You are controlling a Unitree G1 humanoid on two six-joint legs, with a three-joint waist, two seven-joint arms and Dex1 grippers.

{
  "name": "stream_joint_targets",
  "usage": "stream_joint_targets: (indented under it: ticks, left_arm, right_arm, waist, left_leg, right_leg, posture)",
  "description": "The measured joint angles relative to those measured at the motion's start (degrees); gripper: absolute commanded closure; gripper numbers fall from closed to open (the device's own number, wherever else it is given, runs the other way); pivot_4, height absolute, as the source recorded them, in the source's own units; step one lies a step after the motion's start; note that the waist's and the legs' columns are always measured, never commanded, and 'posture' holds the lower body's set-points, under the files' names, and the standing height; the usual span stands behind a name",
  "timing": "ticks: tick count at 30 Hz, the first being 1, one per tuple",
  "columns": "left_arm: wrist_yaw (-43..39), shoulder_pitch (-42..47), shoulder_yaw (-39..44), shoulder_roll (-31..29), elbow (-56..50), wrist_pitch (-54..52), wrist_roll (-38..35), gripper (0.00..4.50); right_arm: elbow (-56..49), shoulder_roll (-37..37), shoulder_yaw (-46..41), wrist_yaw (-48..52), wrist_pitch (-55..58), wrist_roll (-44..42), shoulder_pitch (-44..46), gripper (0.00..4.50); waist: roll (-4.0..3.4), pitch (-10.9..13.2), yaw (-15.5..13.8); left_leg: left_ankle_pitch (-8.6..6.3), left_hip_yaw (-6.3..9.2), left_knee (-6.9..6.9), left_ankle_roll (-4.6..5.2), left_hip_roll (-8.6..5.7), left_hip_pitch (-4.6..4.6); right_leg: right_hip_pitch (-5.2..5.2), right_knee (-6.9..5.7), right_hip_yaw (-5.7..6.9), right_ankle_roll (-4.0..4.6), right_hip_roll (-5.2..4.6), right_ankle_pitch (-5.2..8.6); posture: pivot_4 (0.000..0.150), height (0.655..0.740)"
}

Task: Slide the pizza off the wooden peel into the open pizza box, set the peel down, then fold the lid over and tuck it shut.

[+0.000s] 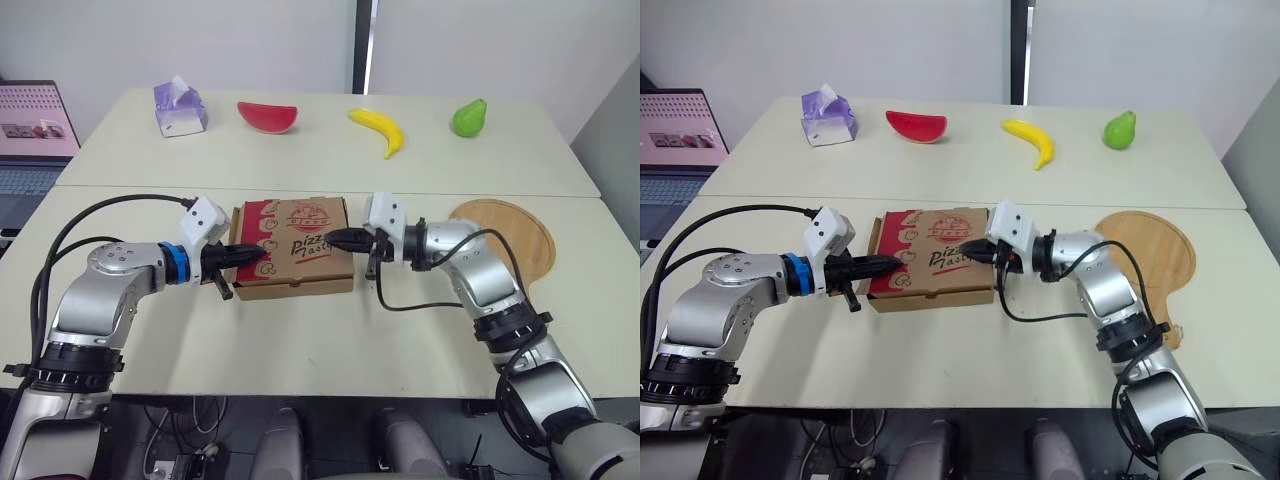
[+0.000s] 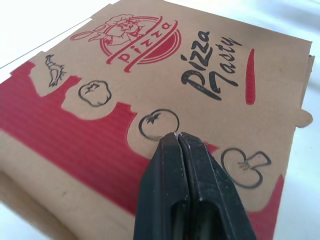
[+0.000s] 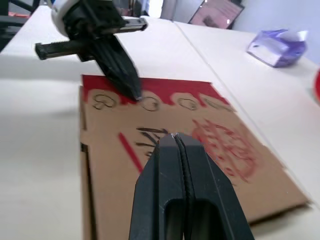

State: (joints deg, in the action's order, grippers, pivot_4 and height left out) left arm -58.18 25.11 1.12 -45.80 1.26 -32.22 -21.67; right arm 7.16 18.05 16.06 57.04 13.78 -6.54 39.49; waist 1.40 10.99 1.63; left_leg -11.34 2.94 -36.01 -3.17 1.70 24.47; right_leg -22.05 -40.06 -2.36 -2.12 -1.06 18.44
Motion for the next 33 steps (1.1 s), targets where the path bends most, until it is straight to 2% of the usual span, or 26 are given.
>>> stream_joint_targets:
  ticks: [8,19,27,33]
  left_arm:
    - [0.1,1.1,5.0,-0.8,0.0,-2.6,-3.3,4.5]
    - [0.1,-0.8,3.4,-2.2,0.9,-1.9,-1.7,4.5]
    - [-2.7,-4.7,5.6,-8.8,1.3,-1.1,-0.9,4.5]
    - [-3.8,-5.8,4.3,-8.8,0.0,-1.7,-0.8,4.5]
  right_arm:
    - [0.2,0.8,3.6,-0.3,-0.9,3.5,-1.2,4.46]
    - [0.5,0.7,3.8,-0.5,-1.5,3.8,-1.2,4.46]
    - [0.7,0.7,3.8,-0.9,-1.6,3.9,-1.2,4.46]
    - [1.8,0.4,3.8,-0.9,-2.2,4.3,-1.2,4.46]
  waist:
    - [0.0,0.0,0.2]
    - [0.0,0.0,0.2]
    - [0.0,0.0,0.2]
    - [0.0,0.0,0.0]
  left_leg:
    - [0.0,0.01,0.01,0.0,0.04,0.0]
    - [0.0,0.02,0.01,0.0,0.04,0.0]
    - [0.0,0.0,0.05,0.0,0.06,0.0]
    - [0.0,-0.01,0.02,0.0,0.02,0.0]
  right_leg:
    - [-0.02,-0.01,0.0,0.0,0.04,0.0]
    - [-0.02,-0.01,0.01,0.0,0.04,0.0]
    - [-0.06,-0.02,-0.01,0.01,0.04,0.0]
    - [-0.03,-0.01,0.0,0.0,0.01,0.0]
  posture:
    - [0.15,0.74]
    - [0.15,0.74]
    - [0.15,0.74]
    - [0.15,0.74]
